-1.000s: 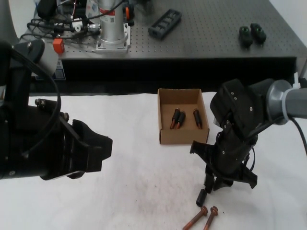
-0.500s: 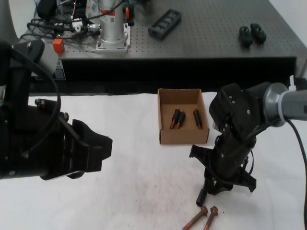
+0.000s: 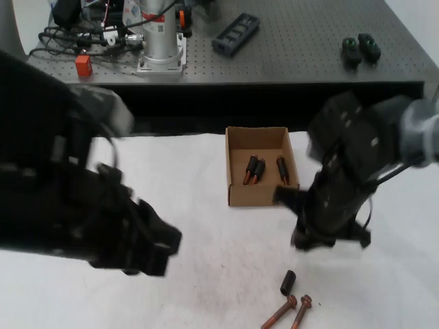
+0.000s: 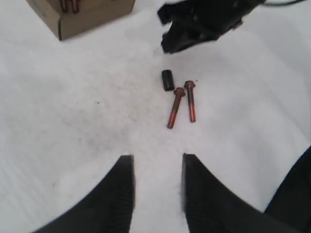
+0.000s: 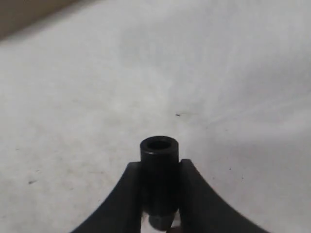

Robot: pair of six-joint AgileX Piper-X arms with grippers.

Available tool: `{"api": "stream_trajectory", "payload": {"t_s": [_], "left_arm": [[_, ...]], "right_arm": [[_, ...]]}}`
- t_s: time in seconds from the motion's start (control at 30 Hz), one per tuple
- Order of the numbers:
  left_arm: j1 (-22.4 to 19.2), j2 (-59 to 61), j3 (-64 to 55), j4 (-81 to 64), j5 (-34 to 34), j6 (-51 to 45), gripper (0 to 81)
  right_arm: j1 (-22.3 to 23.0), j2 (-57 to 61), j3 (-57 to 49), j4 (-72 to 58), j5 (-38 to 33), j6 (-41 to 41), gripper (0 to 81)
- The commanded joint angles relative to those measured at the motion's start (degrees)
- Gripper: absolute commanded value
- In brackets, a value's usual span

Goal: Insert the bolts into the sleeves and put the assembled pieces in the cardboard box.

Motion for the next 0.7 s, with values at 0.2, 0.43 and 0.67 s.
{"api": "stream_trajectory", "payload": {"t_s": [0.2, 0.43, 0.67], "left_arm": [[-7.88, 21.32, -8.84, -0.39, -5.13, 13.01, 24.9], [-16.01, 36.77, -22.65, -2.38, -9.91, 13.01, 30.6], [-19.36, 47.42, -32.21, -1.00, -12.83, 13.01, 30.6]], "right_arm": [[-0.20, -14.17, -0.19, 1.74, 1.45, -3.46, 0.1], [-1.14, -17.84, -0.19, 1.74, 1.57, -4.68, 0.1], [-1.65, -17.96, -0.19, 0.98, 0.69, -4.70, 0.1]]}}
